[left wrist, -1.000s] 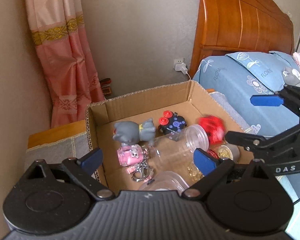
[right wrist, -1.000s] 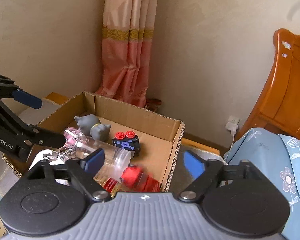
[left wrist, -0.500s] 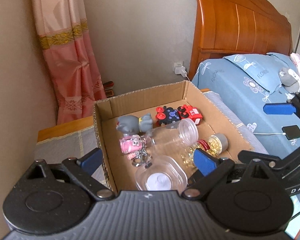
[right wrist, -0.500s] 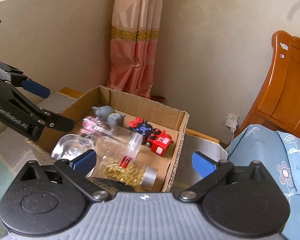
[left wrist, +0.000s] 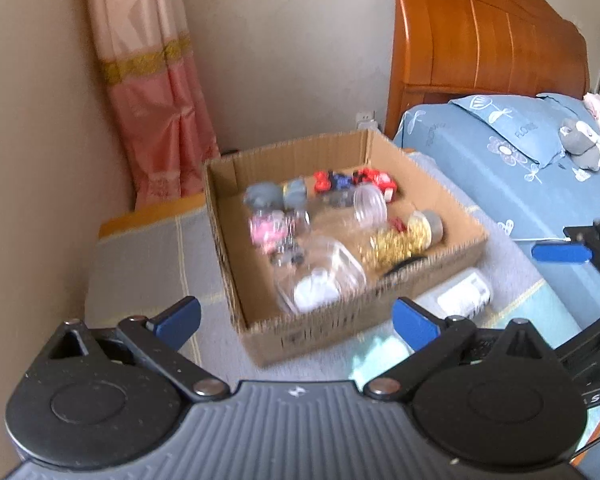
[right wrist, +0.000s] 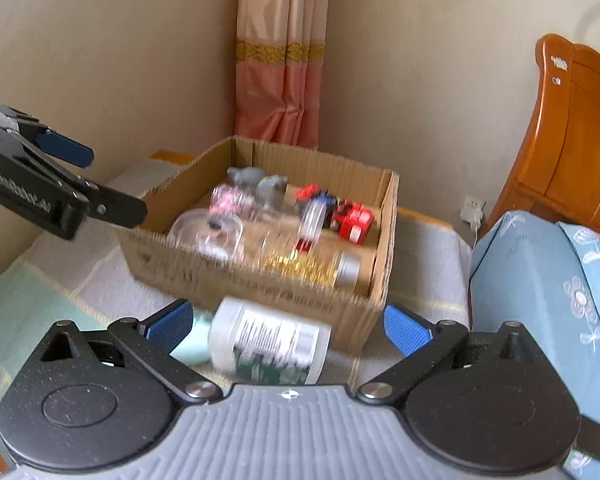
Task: Organize rigid objects
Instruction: 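Move the left tool to the mint-green case and the right tool to the white tub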
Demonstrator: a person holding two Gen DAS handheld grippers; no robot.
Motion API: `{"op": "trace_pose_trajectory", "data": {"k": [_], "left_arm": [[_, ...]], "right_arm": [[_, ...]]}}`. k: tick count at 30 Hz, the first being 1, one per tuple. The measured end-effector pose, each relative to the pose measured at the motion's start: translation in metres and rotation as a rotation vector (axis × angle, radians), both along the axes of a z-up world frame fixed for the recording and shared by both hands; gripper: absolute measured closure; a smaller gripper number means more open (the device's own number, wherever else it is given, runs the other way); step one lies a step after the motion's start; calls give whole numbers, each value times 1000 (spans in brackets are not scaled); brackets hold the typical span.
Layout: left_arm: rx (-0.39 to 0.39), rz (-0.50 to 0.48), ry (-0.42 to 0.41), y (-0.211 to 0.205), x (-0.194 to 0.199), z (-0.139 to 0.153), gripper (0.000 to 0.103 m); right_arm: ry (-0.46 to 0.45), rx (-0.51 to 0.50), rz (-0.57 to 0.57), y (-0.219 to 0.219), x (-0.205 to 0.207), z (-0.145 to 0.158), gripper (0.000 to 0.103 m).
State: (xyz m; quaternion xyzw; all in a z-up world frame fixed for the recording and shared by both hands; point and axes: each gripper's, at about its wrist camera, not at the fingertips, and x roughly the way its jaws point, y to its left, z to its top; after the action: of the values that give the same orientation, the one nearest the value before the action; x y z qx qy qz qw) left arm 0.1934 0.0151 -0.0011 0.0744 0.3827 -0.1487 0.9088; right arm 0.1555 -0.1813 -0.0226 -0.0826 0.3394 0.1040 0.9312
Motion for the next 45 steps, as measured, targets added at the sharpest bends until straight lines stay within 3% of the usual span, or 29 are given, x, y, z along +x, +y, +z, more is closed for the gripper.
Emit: {"op": "trace_pose_trajectory", "data": {"k": [7, 12, 19, 25, 45], "left_arm": [[0, 6, 80, 4, -10, -41, 1], [6, 11, 80, -5, -18, -66, 1], [-57, -17, 95, -24, -18, -88, 1], [2, -25, 86, -42, -12, -108, 1], [-9, 148, 98, 8, -11, -113, 1]], "right_arm": [[100, 3, -73, -2, -23, -56, 0], [121, 0, -114, -5, -37, -77, 0], [109, 46, -136, -12, -47, -78, 0], [113, 69, -143, -16, -45, -80, 0], [114, 53, -123, -13, -31, -88, 0]]}}
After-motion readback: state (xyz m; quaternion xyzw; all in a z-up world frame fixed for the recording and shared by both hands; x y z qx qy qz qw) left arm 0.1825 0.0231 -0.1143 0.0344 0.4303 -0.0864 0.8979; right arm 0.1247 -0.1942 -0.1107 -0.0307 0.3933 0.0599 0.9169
